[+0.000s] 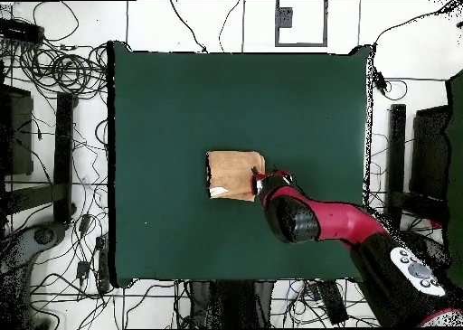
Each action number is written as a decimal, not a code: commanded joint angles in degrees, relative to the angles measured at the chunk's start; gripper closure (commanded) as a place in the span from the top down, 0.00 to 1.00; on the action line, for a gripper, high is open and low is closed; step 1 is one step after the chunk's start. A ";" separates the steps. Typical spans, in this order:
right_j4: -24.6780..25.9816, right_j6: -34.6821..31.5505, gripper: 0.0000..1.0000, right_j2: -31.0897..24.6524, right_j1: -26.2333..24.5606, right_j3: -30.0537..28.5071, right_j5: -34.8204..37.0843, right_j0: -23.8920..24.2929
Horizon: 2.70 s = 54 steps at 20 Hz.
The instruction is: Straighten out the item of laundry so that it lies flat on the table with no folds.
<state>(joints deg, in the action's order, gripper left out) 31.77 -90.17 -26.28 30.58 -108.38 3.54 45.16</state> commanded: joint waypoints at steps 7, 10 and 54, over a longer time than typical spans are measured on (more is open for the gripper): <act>0.48 0.83 1.00 1.49 -2.26 5.33 14.58 -3.39; 0.41 0.66 1.00 1.15 -2.38 5.20 15.84 -3.01; 1.83 -1.63 1.00 -11.59 -7.90 -3.25 8.17 8.37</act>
<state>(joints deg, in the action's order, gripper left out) 31.78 -90.17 -32.68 23.95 -111.55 14.06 55.33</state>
